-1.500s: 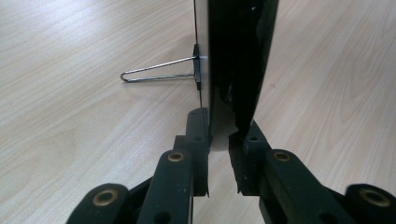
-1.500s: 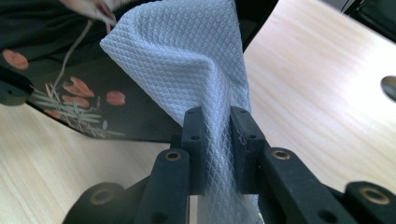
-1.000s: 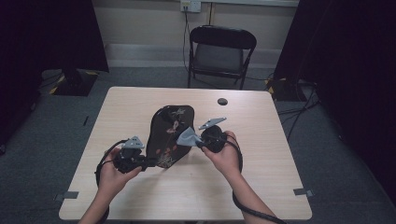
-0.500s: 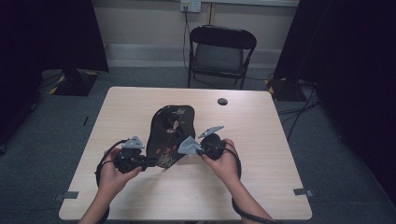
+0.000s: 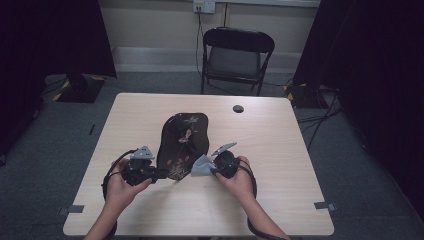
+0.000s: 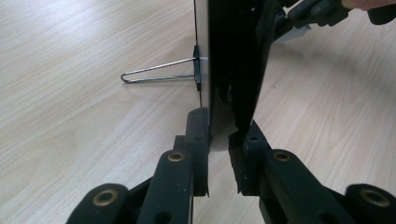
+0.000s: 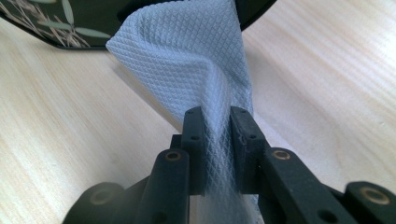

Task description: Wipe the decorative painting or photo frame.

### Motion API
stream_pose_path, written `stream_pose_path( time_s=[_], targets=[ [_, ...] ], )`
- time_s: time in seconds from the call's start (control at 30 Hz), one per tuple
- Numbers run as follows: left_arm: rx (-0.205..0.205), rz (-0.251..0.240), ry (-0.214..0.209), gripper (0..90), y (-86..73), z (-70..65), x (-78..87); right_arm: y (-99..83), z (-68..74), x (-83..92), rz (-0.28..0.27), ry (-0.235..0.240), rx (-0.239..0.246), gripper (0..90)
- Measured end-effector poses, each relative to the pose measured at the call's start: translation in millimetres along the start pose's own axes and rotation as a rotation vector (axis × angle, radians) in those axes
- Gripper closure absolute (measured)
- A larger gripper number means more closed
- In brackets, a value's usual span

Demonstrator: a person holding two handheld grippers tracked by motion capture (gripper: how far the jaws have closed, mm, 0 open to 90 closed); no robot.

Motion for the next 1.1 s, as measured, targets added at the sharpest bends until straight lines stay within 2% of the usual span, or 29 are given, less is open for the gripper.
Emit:
stream_pose_path(
  time_s=[0.7, 0.87, 1.1],
  targets=[
    [0.002, 0.001, 0.000, 78.6, -0.2, 0.0, 0.1, -6.0, -1.0, 0.8, -0.003, 0.014, -0.003, 77.8],
    [0.001, 0.000, 0.000, 78.6, 0.0, 0.0, 0.0, 1.7, -6.6, 19.0, -0.039, 0.007, -0.013, 78.0],
    [0.003, 0.001, 0.001, 78.6, 0.1, -0.1, 0.0, 23.1, -9.4, 57.5, -0.094, -0.024, 0.018, 78.0]
  ],
)
Point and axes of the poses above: each handheld gripper's, and its own axes: x roughly backward along the jaws, y roughly out of its top, z roughly to its left, the point moved 3 cm from there along -x, roughly forward along the jaws, and after that the axes turned 7 degrees about y, right-handed, at the moved point
